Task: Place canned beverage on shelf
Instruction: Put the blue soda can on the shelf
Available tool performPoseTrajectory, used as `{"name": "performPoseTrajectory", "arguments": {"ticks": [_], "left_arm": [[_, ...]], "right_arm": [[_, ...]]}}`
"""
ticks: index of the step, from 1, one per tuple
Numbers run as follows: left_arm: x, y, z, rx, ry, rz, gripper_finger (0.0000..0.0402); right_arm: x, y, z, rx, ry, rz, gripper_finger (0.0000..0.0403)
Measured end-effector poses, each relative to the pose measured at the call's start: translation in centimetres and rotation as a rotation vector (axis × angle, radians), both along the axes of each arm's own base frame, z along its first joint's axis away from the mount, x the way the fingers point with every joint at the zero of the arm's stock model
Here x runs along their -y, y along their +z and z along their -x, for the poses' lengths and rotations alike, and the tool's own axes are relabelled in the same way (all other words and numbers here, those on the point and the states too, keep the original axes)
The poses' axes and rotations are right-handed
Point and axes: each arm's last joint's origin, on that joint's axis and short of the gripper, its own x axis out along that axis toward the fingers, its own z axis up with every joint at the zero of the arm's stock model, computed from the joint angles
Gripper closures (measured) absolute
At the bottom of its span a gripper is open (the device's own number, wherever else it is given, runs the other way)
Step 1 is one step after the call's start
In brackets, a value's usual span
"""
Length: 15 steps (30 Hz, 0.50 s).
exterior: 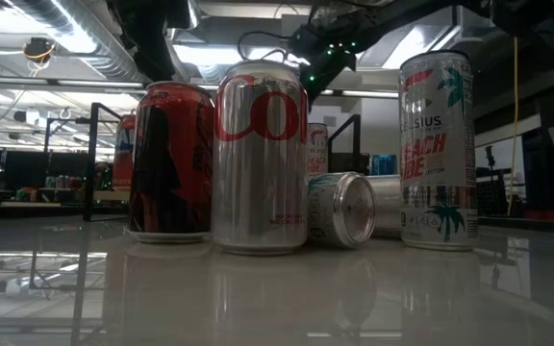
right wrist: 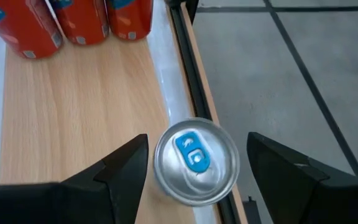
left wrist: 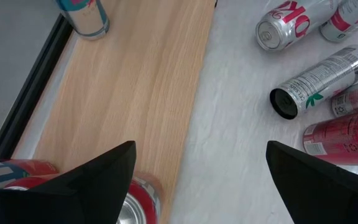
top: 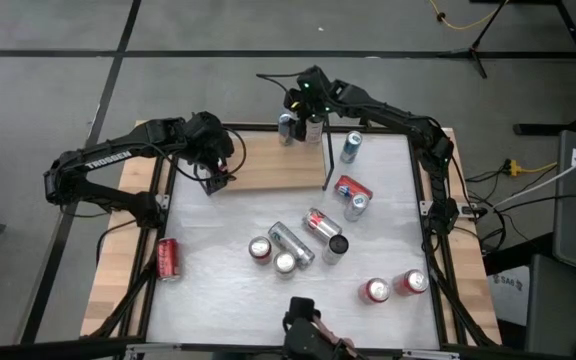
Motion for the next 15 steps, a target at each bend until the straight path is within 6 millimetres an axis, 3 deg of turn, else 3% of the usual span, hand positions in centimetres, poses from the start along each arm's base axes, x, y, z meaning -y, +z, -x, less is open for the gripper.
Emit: {"name": "performPoseTrajectory", "arguments": {"ticks": [8,15], "left_arm": [[0.0,0.0,0.0,0.0,0.0,0.0,0.005],[0.0,0.0,0.0,0.001,0.001,0.0,0.005]], "right_arm": [[0.1,2.6,-0.1,0.049,0.028,0.063,0.0141],[-0.8,5.5,0.6,-0.011,0.117,0.127,0.0141]]}}
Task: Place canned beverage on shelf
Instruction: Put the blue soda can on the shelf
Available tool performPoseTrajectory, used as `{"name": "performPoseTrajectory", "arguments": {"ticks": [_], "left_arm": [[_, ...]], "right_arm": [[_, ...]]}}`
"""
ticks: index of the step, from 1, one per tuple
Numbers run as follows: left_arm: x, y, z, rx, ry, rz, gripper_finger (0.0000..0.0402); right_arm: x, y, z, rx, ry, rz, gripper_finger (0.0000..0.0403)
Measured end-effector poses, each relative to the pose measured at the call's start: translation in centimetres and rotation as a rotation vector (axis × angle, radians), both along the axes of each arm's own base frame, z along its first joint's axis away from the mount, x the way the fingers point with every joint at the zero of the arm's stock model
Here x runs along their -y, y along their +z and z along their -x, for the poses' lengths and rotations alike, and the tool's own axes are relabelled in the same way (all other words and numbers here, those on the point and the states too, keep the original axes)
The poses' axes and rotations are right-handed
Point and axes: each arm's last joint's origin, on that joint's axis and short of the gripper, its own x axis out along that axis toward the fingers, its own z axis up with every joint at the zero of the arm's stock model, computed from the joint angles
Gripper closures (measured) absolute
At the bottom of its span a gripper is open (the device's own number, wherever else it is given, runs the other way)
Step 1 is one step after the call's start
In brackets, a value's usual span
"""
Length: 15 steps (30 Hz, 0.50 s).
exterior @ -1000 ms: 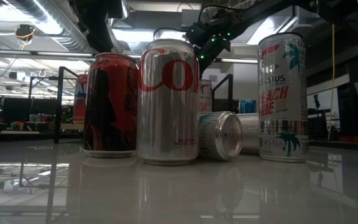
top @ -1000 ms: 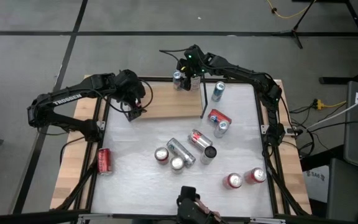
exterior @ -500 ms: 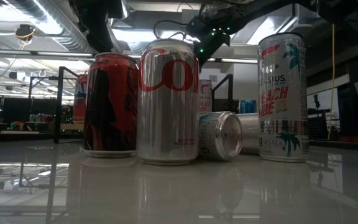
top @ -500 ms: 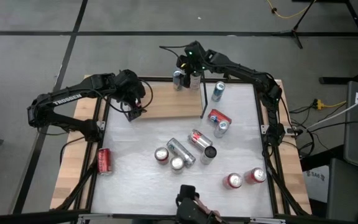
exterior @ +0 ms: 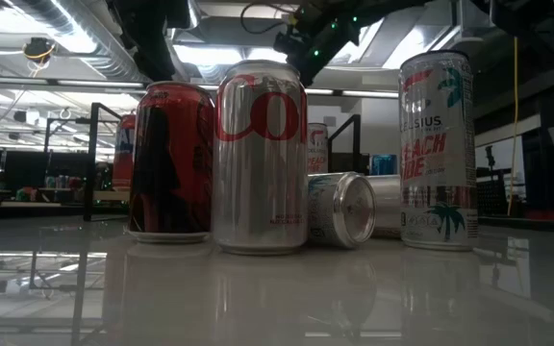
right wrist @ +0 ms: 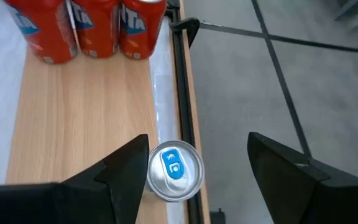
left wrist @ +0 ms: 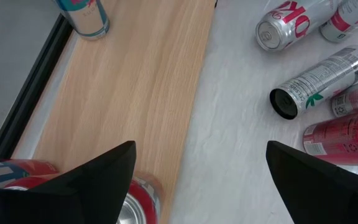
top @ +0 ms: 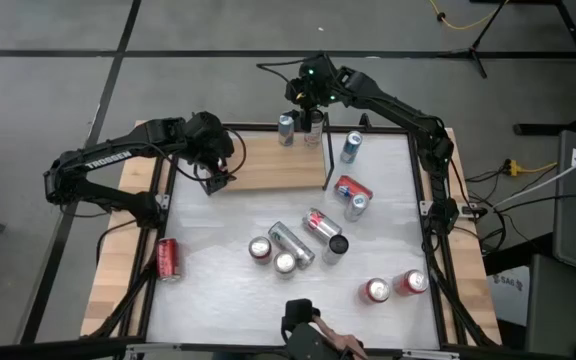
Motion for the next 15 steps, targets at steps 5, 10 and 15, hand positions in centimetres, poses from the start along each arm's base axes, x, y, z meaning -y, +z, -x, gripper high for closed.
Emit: {"name": "performPoseTrajectory", "arguments": {"ticks": [5,10,15], "left_arm": [[0.0,0.0,0.0,0.0,0.0,0.0,0.005],[0.0,0.1,-0.1,0.013,0.005,-0.001,0.005],[-0.1,0.1,-0.2,0.023,0.006,-0.005,0.005]], "right_arm": [[-0.4,2.1,0.6,0.013,0.005,0.013,0.0141],[-0.5,2.2,0.7,0.004,0.026,0.0,0.0141],[0.0,0.4,-0.1,-0.028,0.043,-0.024,0.0141]]}}
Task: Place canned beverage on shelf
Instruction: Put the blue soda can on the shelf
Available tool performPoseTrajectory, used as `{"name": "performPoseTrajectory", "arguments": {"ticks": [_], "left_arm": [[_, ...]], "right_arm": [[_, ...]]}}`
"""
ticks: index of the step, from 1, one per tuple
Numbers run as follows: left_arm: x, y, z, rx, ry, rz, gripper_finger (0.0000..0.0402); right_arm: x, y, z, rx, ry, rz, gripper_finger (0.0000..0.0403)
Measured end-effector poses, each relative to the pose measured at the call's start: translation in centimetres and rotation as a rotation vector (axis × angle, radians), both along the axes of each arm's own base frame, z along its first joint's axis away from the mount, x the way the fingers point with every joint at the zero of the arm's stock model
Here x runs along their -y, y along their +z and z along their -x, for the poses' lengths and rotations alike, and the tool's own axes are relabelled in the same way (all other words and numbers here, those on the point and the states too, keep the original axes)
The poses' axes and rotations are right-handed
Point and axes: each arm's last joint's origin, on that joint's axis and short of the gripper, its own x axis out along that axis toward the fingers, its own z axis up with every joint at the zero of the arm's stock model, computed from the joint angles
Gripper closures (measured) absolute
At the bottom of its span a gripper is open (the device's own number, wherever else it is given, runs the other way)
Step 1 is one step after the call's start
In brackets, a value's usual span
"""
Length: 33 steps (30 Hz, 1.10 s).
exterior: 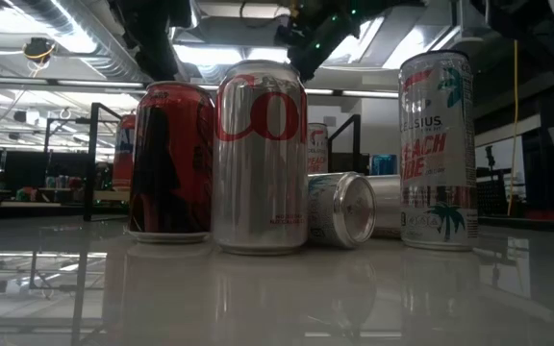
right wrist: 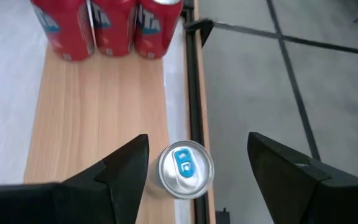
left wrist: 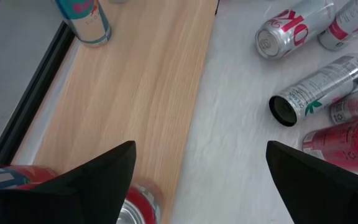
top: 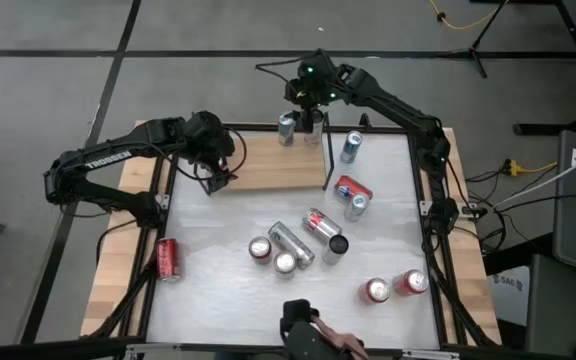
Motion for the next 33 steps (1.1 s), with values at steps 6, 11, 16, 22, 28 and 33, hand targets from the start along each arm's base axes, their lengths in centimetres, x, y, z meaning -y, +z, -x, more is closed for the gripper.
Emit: {"name": "performPoseTrajectory", "arguments": {"ticks": [6,11,16,22,28,33], "left_arm": [[0.0,0.1,-0.1,0.011,0.0,-0.004,0.005],[0.0,0.1,-0.1,0.011,0.001,-0.004,0.005],[0.0,0.1,-0.1,0.011,0.001,-0.004,0.005],[0.0,0.1,-0.1,0.01,0.001,-0.003,0.005],[0.0,0.1,-0.1,0.01,0.001,-0.003,0.005],[0.0,0.1,-0.1,0.009,0.001,-0.003,0.005]], "right_arm": [[0.9,-3.1,-1.4,-0.059,0.005,-0.034,0.0141],[1.4,-4.9,-2.2,-0.09,0.006,-0.051,0.0141],[1.6,-5.3,-2.5,-0.082,0.005,-0.044,0.0141],[1.7,-5.4,-2.4,-0.094,-0.009,-0.034,0.0141],[1.7,-5.4,-2.4,-0.099,-0.01,-0.038,0.0141],[2.2,-5.7,-2.1,-0.097,-0.018,-0.046,0.0141]]}}
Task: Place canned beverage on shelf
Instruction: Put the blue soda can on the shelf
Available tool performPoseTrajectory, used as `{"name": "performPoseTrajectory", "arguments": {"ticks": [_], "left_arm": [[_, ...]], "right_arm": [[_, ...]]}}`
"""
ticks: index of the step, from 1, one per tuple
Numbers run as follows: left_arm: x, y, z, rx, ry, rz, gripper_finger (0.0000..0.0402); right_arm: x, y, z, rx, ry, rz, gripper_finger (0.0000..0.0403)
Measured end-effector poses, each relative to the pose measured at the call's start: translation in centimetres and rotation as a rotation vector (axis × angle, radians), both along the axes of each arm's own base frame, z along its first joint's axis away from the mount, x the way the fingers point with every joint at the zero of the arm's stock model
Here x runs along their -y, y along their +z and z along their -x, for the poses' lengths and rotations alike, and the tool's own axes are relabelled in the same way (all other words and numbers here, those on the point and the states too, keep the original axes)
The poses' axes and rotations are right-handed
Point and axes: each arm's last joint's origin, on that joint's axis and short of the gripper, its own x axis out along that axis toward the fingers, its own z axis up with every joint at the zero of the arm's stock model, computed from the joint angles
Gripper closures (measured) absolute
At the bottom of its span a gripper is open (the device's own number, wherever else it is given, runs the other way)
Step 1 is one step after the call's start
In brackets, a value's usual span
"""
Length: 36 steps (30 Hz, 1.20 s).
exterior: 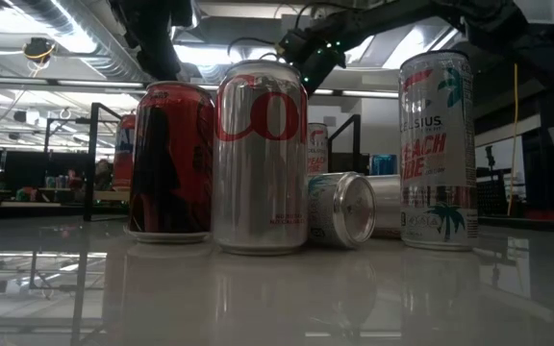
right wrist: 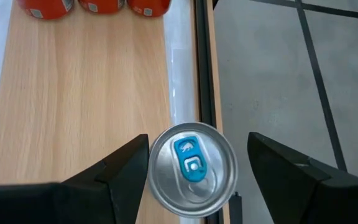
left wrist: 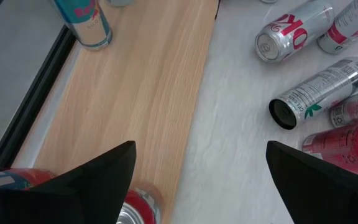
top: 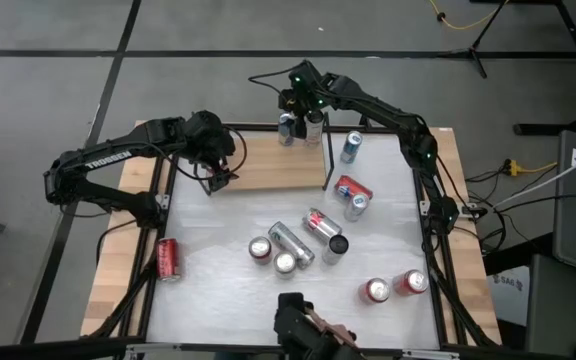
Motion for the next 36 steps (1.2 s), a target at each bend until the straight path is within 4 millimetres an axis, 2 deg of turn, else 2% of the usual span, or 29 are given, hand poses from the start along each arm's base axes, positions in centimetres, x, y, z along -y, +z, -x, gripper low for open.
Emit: {"name": "performPoseTrajectory", "arguments": {"ticks": [11,36], "left_arm": [[0.0,0.0,0.0,0.0,0.0,0.0,0.005],[0.0,0.0,0.0,0.0,-0.001,-0.001,0.005]], "right_arm": [[-0.1,-1.0,-0.1,-0.013,0.014,-0.028,0.0141],[-0.1,-1.3,0.0,-0.035,0.012,-0.042,0.0141]]}}
